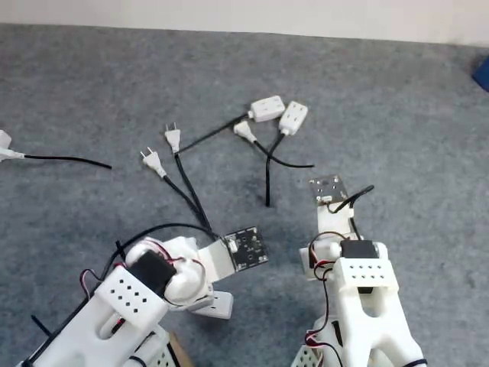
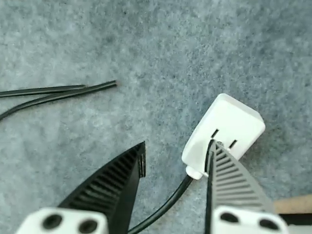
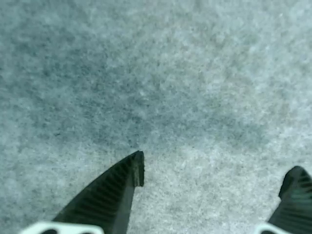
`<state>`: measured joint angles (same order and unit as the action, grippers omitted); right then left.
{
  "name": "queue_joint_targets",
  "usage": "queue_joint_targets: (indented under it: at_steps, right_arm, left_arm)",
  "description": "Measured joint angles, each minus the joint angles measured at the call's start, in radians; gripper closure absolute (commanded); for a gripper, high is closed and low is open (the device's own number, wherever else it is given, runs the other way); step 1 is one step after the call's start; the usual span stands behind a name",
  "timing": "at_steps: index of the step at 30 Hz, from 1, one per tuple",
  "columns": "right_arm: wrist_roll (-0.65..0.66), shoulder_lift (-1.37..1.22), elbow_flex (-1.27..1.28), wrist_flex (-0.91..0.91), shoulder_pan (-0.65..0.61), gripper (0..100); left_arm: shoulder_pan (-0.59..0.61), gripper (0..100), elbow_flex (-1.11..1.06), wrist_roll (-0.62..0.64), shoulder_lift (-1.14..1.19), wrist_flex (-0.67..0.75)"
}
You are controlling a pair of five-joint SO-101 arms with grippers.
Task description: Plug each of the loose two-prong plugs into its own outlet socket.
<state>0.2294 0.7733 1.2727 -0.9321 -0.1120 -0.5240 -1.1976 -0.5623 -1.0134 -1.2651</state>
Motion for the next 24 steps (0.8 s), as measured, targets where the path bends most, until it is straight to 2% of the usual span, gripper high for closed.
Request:
queue_joint_targets:
  at_steps: [7,13,21,24]
  right_arm:
    - [0.000,0.000,0.000,0.000,0.000,58.4]
    - [0.000,0.000,0.000,0.000,0.000,58.4]
    - [0.000,0.000,0.000,0.000,0.000,58.4]
    - [0.000,0.000,0.000,0.000,0.000,58.4]
  left_arm:
    - [0.002,79,-0.135,-0.043,-0.012,0.155]
    - [0.158,79,-0.164,-0.147,-0.003,0.238]
    - [0.218,79,-0.172,-0.181,0.000,0.247]
    - [0.250,79,-0.106,-0.183,0.000,0.221]
